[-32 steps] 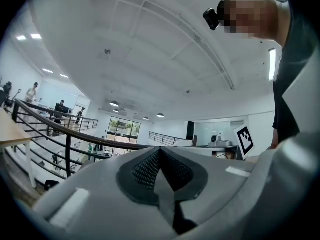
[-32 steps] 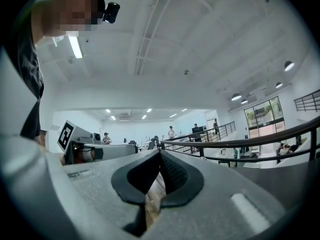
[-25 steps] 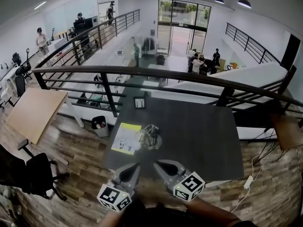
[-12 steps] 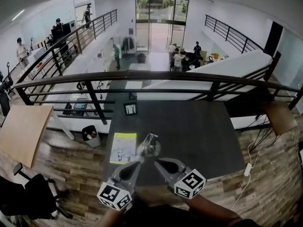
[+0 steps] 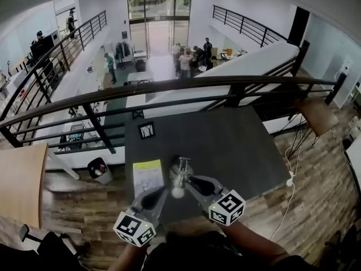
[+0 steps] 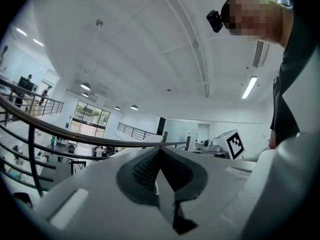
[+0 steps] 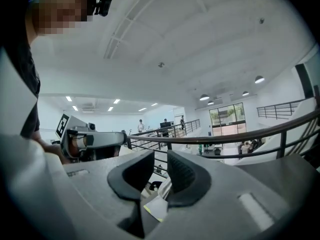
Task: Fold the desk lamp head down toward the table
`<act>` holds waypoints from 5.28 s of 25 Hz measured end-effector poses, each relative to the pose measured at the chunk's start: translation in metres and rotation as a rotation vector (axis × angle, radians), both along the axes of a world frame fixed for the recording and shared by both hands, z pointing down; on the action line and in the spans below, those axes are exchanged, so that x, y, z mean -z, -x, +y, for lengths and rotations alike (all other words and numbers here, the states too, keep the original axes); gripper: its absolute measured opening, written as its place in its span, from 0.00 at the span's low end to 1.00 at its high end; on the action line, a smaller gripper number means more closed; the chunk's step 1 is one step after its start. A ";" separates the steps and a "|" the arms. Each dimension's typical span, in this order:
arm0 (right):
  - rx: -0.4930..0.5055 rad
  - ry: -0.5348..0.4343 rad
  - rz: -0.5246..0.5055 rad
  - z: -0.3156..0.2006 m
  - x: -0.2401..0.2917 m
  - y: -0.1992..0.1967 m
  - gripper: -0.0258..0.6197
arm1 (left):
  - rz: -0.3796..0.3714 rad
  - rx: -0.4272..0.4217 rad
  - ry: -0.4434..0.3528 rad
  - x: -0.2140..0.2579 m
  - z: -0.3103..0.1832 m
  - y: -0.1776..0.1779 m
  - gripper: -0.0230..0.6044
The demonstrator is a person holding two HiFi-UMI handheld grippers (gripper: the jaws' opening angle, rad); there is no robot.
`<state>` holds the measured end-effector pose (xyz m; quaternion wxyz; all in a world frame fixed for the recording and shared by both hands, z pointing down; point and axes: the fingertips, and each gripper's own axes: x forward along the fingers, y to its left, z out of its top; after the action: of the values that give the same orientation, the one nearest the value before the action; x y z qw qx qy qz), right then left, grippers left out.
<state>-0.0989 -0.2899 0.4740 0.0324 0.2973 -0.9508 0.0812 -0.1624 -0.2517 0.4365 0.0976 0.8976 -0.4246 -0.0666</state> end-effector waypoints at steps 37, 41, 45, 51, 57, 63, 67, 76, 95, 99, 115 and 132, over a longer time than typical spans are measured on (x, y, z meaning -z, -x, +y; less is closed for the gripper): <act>-0.038 0.155 0.223 -0.015 -0.100 0.029 0.36 | 0.002 -0.099 0.109 -0.037 -0.021 0.017 0.04; -0.028 0.123 0.293 -0.008 -0.121 0.032 0.36 | -0.006 -0.087 0.121 -0.036 -0.019 0.020 0.04; -0.016 0.115 0.348 0.000 -0.135 0.034 0.35 | -0.008 -0.093 0.125 -0.044 -0.014 0.017 0.04; 0.009 0.115 0.451 0.008 -0.168 0.043 0.34 | -0.015 -0.079 0.140 -0.046 -0.014 0.025 0.04; 0.026 0.121 0.554 0.012 -0.203 0.044 0.34 | -0.015 -0.067 0.147 -0.049 -0.014 0.029 0.04; 0.040 0.127 0.619 0.009 -0.236 0.046 0.33 | -0.015 -0.063 0.158 -0.053 -0.012 0.028 0.04; 0.045 0.143 0.639 0.006 -0.254 0.046 0.33 | -0.013 -0.053 0.162 -0.055 -0.011 0.028 0.04; 0.054 0.124 0.695 -0.005 -0.286 0.048 0.34 | -0.020 -0.035 0.187 -0.061 -0.009 0.031 0.04; 0.030 0.040 0.754 -0.026 -0.323 0.048 0.35 | -0.043 -0.031 0.217 -0.071 -0.008 0.029 0.04; 0.025 0.038 0.752 -0.026 -0.321 0.047 0.35 | -0.046 -0.030 0.217 -0.071 -0.006 0.030 0.04; -0.063 0.029 0.565 -0.016 -0.212 0.037 0.24 | -0.015 -0.048 0.147 -0.054 -0.001 0.030 0.04; -0.049 -0.094 0.155 0.012 -0.012 0.058 0.04 | -0.009 -0.099 0.035 -0.024 -0.007 0.016 0.04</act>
<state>-0.1567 -0.2780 0.4863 0.0897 0.3272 -0.9406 0.0140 -0.1785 -0.2590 0.4601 0.1144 0.9160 -0.3812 -0.0501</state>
